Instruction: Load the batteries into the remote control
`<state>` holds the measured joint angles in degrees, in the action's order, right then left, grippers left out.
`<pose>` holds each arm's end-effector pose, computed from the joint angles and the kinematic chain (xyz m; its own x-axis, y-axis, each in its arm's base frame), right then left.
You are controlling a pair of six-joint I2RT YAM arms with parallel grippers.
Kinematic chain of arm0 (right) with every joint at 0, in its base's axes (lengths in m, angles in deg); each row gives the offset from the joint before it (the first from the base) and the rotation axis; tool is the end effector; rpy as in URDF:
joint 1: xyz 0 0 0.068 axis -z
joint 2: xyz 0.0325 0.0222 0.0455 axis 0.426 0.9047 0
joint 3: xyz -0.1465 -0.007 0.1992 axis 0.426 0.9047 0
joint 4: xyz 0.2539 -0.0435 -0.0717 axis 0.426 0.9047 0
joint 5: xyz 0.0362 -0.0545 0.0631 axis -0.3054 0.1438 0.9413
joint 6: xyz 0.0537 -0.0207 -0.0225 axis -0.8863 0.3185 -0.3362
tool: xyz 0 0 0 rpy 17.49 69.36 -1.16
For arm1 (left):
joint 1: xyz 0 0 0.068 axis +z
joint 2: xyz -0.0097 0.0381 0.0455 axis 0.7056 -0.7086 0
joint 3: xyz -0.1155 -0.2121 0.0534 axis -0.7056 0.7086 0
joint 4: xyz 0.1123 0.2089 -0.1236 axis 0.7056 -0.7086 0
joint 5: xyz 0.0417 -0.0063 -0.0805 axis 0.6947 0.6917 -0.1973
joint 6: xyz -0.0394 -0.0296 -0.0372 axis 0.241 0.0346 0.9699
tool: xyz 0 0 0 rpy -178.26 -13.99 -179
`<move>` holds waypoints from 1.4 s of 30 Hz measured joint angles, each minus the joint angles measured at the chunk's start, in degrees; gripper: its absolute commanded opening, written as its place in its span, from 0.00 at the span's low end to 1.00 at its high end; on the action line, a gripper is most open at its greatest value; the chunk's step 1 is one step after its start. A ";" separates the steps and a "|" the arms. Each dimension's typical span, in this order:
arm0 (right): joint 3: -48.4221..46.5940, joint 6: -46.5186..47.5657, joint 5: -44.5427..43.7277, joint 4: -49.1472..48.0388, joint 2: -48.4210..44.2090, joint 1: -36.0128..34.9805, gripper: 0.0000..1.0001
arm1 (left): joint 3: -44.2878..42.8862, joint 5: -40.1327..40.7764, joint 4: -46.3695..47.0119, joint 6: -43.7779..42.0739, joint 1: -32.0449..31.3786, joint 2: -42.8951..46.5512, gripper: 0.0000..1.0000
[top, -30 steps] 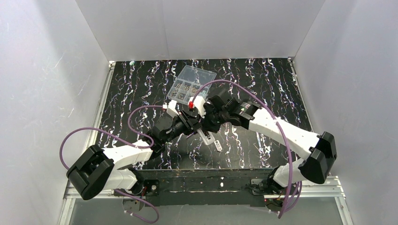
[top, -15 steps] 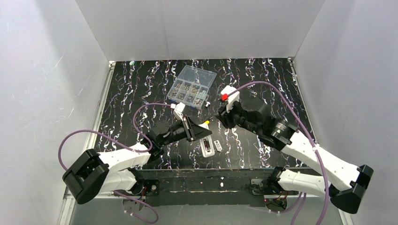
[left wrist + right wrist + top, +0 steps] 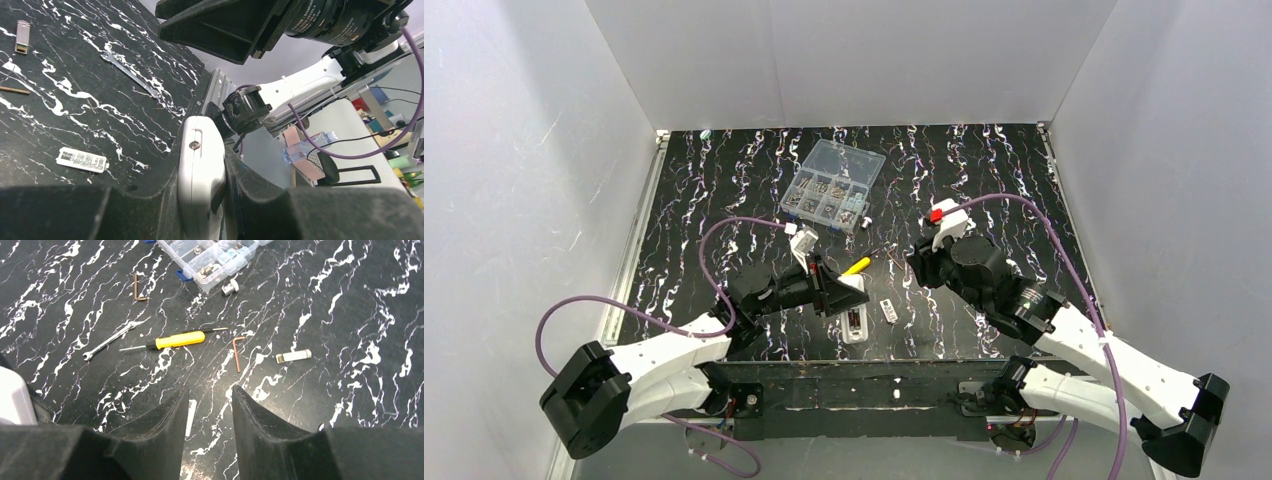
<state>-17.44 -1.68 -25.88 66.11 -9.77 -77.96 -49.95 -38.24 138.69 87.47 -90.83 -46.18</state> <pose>0.1481 0.1676 0.2989 -0.2896 -0.1133 -0.9504 -0.4991 0.8652 0.0490 0.1356 -0.1736 0.2843 -0.2963 -0.5700 -0.7664 0.9502 -0.0949 -0.2968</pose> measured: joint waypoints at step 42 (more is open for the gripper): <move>4.61 -28.24 4.39 2.10 30.73 -3.58 0.48 | 11.08 31.41 -32.68 9.01 0.07 23.98 0.00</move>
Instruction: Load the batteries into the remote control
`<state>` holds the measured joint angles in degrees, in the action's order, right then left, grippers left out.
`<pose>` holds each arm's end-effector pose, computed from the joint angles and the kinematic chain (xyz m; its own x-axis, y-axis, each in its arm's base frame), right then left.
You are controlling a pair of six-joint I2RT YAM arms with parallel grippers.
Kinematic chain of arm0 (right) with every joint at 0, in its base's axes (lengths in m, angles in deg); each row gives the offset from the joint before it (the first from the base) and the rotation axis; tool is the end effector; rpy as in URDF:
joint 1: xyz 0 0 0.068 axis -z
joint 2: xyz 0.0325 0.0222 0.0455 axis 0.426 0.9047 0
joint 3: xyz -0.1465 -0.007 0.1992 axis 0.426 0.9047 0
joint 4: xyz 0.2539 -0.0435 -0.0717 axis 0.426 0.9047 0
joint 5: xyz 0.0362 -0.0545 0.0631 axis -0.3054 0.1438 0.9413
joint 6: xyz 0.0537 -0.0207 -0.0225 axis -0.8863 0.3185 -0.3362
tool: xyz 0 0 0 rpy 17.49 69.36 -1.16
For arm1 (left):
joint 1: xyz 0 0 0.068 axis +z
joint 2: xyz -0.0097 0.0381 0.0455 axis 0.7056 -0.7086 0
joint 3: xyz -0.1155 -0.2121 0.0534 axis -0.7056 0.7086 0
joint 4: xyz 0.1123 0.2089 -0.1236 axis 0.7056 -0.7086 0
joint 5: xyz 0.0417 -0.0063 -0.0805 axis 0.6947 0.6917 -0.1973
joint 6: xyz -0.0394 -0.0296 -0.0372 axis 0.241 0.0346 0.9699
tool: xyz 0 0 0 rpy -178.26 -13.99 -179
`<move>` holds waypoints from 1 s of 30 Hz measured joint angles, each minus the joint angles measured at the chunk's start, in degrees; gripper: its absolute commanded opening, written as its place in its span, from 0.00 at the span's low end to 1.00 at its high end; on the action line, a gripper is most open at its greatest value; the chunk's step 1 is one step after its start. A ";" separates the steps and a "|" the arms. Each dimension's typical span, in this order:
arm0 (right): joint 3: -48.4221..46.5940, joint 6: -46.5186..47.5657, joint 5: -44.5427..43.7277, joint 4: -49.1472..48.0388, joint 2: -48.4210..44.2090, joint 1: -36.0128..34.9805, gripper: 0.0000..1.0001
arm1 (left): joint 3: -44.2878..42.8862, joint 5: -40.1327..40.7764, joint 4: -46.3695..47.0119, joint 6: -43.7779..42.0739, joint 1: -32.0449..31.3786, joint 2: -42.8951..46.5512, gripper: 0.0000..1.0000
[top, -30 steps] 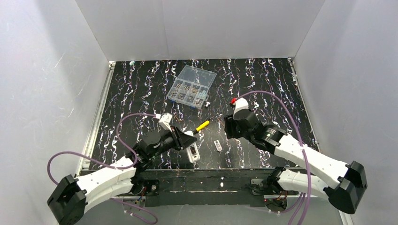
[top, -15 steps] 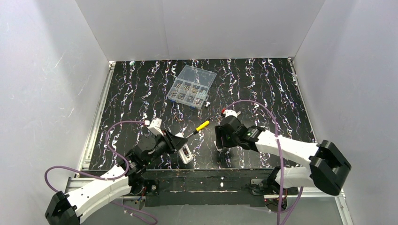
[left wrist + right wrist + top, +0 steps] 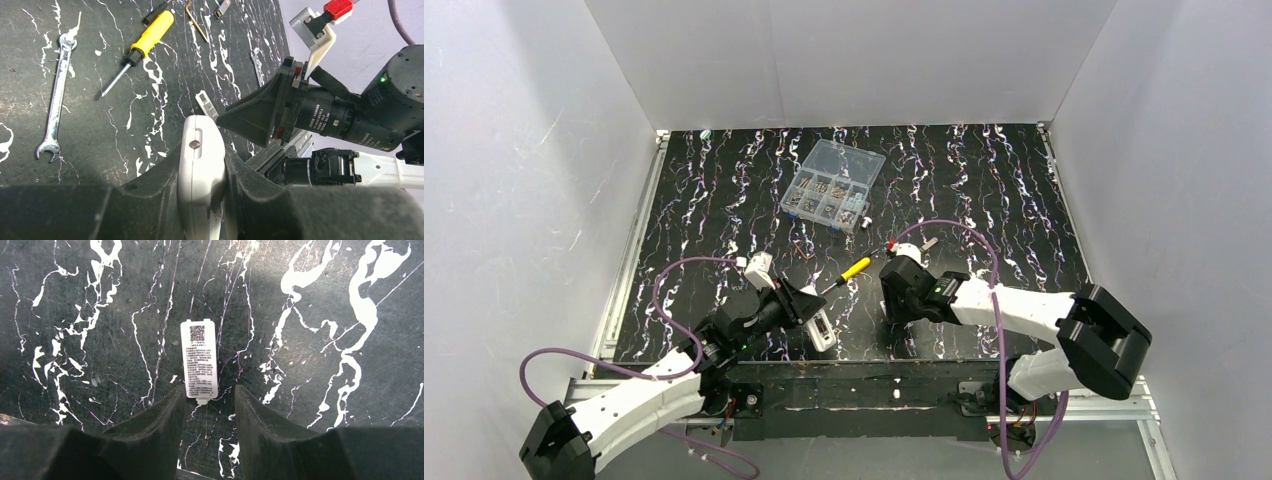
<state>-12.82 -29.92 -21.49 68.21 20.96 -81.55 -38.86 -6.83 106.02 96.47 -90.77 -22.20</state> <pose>0.1611 0.2184 0.1406 -0.8046 -0.1373 -0.5778 -0.2736 0.9492 0.1555 0.1339 -0.1363 0.2409 -0.4142 -0.7294 -0.5445 0.6188 0.2131 -0.7561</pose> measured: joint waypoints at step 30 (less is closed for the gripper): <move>-3.13 4.28 -0.59 0.66 -0.59 -1.81 0.01 | 0.00 -0.76 3.04 1.25 0.00 -4.66 0.00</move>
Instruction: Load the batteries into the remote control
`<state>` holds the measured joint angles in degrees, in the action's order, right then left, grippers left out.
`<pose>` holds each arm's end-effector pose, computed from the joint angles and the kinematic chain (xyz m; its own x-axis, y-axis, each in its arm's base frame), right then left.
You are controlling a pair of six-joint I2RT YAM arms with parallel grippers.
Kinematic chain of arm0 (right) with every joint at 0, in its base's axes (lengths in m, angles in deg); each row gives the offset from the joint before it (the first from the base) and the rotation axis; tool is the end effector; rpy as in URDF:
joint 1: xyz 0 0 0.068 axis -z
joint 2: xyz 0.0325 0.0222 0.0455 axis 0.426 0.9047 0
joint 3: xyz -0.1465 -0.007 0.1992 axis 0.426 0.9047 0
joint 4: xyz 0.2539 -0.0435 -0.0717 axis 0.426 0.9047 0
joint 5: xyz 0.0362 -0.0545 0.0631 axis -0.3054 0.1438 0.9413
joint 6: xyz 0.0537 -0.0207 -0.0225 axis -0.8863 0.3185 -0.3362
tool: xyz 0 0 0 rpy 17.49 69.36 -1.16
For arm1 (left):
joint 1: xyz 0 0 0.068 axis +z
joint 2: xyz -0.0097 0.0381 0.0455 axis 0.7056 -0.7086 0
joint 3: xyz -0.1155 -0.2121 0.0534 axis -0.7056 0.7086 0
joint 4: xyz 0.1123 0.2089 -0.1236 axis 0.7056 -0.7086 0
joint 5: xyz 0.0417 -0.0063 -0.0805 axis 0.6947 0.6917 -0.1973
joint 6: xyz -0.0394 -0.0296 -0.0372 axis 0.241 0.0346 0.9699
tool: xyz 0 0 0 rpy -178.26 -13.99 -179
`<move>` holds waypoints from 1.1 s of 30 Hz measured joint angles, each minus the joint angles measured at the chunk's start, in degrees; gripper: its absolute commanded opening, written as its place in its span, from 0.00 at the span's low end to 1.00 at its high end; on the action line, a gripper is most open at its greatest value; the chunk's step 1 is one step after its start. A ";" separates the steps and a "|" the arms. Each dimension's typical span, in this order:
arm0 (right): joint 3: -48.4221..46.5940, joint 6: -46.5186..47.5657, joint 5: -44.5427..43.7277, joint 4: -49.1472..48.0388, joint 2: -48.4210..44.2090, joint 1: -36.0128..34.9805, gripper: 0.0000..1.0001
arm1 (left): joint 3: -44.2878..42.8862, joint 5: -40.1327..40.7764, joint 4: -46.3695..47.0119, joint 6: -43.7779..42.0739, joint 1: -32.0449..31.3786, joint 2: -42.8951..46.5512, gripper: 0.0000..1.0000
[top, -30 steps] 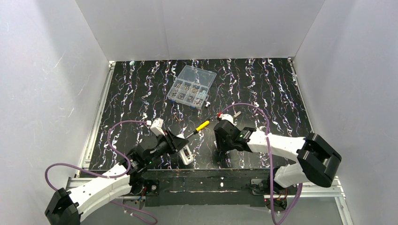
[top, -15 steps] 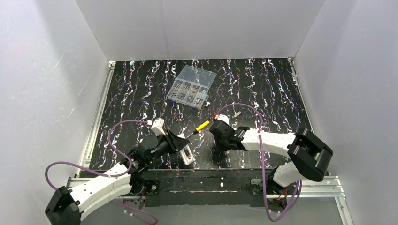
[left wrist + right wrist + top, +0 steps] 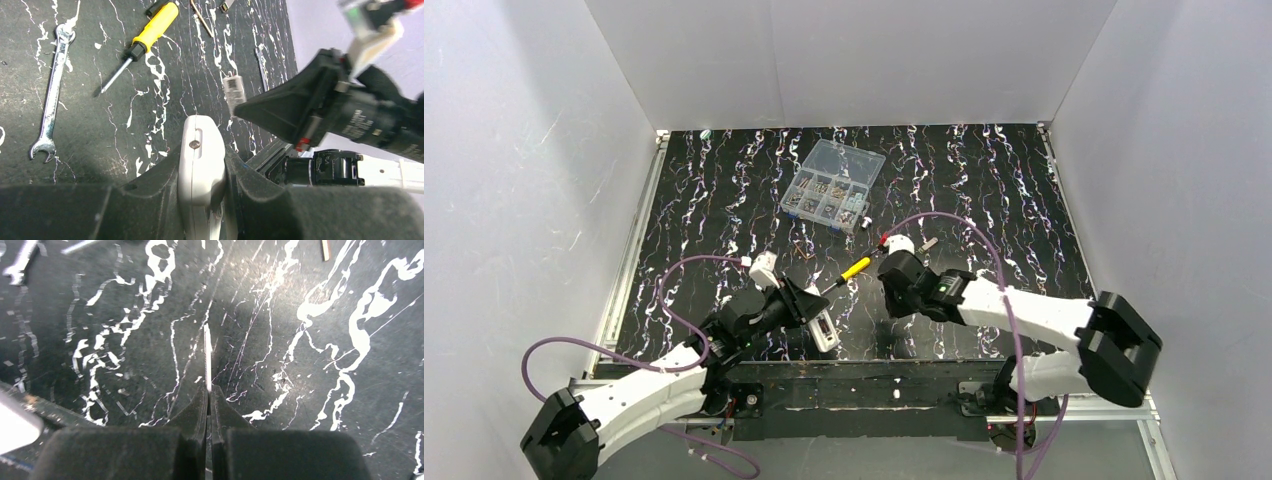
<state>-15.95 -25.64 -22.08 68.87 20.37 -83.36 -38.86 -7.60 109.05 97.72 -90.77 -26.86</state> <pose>0.1593 0.2309 0.1593 -0.7548 -0.2030 -0.6237 -0.3612 0.9224 0.1369 0.1388 -0.1424 0.2326 -0.4454 -0.7157 -0.5379 0.5995 0.2078 -0.7729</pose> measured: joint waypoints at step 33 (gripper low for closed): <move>-15.52 6.78 31.71 7.87 -13.86 5.42 0.01 | -8.26 -5.49 32.96 11.74 0.00 -25.14 0.00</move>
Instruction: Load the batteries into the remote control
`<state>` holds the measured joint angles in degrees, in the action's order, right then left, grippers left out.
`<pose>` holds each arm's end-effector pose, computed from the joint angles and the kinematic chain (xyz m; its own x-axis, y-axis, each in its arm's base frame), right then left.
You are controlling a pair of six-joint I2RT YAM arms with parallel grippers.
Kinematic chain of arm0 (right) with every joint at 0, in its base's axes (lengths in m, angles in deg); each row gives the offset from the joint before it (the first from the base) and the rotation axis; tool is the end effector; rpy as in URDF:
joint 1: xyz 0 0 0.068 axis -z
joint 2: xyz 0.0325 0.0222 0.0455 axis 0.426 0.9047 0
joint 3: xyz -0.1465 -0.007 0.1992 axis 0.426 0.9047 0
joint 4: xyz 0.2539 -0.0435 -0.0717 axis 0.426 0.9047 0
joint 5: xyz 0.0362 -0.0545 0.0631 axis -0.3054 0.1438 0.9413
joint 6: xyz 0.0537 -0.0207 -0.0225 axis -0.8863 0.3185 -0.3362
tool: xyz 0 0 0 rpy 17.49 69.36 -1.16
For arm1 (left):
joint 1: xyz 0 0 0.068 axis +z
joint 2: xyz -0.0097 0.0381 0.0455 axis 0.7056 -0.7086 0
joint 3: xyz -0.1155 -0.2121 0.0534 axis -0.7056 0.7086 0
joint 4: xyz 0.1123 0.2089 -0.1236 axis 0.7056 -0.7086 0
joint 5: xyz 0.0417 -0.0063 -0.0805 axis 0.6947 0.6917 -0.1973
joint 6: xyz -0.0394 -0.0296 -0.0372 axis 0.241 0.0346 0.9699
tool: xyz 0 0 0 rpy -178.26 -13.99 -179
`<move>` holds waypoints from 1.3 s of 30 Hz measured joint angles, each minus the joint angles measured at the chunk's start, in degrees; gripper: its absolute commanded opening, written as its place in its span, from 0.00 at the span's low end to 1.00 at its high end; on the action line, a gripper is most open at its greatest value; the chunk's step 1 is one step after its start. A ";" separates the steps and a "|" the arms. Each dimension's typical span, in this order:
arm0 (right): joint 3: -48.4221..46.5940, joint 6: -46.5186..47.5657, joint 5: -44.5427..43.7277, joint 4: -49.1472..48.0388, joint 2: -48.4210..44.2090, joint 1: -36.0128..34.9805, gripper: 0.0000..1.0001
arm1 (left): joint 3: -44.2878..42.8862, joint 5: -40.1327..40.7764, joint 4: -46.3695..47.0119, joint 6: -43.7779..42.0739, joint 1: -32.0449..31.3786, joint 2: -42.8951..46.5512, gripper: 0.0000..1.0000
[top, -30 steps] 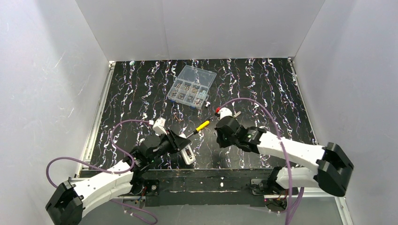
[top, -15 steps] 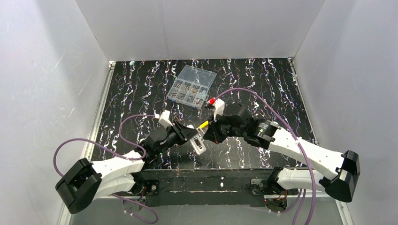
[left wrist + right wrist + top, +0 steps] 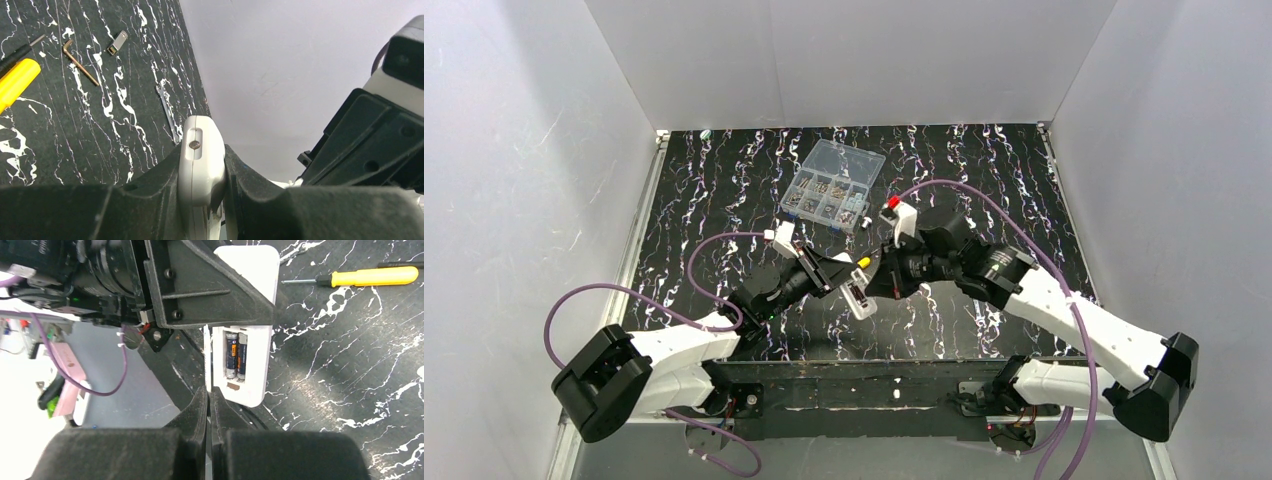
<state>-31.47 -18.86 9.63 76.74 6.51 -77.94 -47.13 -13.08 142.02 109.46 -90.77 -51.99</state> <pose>0.1540 0.2221 0.3026 -0.6968 -0.1869 -0.6924 -0.6543 0.5610 0.5071 0.1594 -0.1699 0.2568 -0.5381 -0.7593 -0.3659 0.6758 -0.1292 -0.7257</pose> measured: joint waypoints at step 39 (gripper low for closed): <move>13.00 -30.91 23.45 -15.89 -1.18 14.10 0.01 | -2.69 5.42 0.48 0.46 0.02 -1.36 0.00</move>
<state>-18.46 -49.77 33.09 60.85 5.33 -63.84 -49.82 -7.66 142.50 109.92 -90.75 -53.35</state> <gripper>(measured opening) 0.032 0.244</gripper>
